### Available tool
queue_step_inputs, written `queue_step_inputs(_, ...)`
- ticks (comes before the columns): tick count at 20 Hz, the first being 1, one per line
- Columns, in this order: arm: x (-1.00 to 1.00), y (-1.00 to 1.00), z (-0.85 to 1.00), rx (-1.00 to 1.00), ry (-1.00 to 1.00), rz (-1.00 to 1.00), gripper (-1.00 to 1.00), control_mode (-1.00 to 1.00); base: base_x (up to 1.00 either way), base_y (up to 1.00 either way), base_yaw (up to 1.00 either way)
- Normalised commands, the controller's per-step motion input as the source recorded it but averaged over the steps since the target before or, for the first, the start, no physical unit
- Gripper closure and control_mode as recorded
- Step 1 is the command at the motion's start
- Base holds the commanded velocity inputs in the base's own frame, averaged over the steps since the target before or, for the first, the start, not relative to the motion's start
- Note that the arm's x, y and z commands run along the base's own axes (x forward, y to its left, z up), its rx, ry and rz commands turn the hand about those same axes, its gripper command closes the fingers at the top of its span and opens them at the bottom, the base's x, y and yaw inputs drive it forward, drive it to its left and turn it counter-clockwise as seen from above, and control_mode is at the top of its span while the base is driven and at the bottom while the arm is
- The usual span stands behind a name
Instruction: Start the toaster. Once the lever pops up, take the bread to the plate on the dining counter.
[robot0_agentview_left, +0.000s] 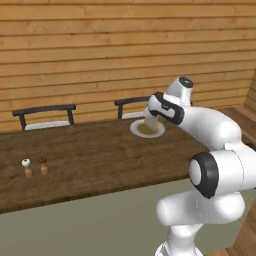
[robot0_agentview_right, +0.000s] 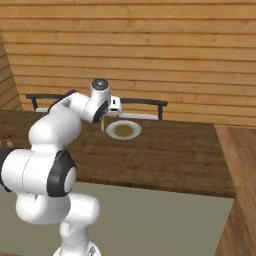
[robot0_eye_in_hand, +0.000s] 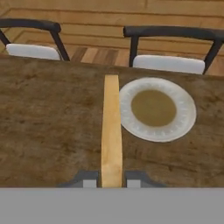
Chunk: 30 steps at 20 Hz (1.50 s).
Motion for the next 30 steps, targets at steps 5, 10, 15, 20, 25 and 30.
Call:
queue_step_inputs(5,0.45,0.0,-0.64,0.06,0.05,0.04,1.0,-1.0,0.0,0.0,0.0)
queue_step_inputs(10,0.5,0.0,-0.08,0.07,0.0,0.03,1.0,-1.0,0.0,0.0,0.0)
queue_step_inputs(15,0.41,0.0,0.0,0.08,0.05,0.03,1.0,-1.0,0.0,0.0,0.0)
queue_step_inputs(20,0.34,0.0,-0.09,0.01,0.08,0.0,1.0,-1.0,0.0,0.0,0.0)
queue_step_inputs(25,0.58,0.0,-0.14,0.0,0.0,0.0,1.0,-1.0,0.0,0.0,0.0)
queue_step_inputs(30,0.65,0.0,-0.2,0.0,0.0,0.0,1.0,-1.0,0.0,0.0,0.0)
